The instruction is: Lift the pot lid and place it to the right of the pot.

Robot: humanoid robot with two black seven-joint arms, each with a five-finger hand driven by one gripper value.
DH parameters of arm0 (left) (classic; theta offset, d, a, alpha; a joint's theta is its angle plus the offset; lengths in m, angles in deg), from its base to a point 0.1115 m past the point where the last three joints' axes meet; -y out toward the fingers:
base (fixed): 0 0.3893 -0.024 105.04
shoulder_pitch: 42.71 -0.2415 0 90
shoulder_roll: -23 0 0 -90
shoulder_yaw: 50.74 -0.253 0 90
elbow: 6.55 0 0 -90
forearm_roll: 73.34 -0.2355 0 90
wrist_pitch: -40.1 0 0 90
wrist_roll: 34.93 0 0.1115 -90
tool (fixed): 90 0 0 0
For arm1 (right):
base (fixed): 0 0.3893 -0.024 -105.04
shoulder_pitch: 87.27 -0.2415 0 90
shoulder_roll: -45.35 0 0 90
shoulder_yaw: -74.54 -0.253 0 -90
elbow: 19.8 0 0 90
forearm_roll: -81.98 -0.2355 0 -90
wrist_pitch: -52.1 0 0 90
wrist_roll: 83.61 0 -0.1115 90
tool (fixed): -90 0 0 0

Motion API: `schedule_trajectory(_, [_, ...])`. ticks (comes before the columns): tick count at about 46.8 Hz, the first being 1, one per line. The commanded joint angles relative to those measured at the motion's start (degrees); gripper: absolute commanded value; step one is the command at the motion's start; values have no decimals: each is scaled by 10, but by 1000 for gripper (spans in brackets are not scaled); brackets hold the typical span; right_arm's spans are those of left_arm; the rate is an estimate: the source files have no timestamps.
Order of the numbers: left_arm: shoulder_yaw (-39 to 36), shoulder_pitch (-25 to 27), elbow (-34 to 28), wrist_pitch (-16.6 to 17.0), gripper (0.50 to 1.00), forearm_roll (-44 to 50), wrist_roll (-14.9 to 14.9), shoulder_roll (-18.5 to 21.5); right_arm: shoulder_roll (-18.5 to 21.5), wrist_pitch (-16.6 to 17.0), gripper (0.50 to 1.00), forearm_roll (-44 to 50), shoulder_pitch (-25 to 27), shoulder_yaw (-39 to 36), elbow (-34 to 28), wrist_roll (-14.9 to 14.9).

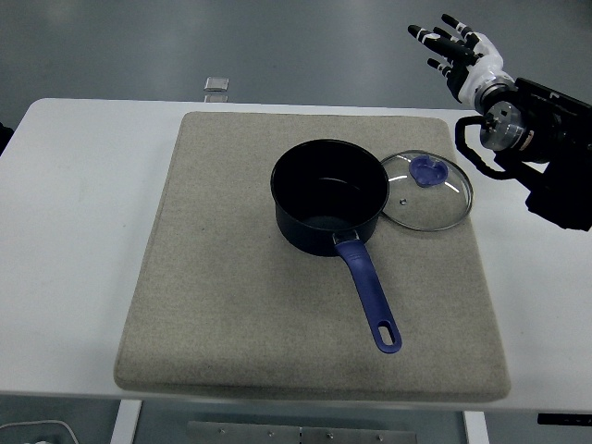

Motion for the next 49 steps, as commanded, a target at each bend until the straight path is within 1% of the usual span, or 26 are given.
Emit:
schedule_trajectory(1, [0,0,0,0,1000,0,0,0,-3,2,913,0,-1,-1,0,-3])
schedule_trajectory(12, [0,0,0,0,1000,0,0,0,-7,4,913,1,-1,-1,-5,-5])
schedule_trajectory(22, [0,0,0,0,1000,0,0,0,-12,8,913,0,3,-3,-34,-5])
schedule_trajectory(29, [0,0,0,0,1000,1,0,0,-20,10,913,0,5,-3,-35,-5])
schedule_trajectory(49, [0,0,0,0,1000,0,0,0,-20,9,913,-3,5,-4,-35,-5])
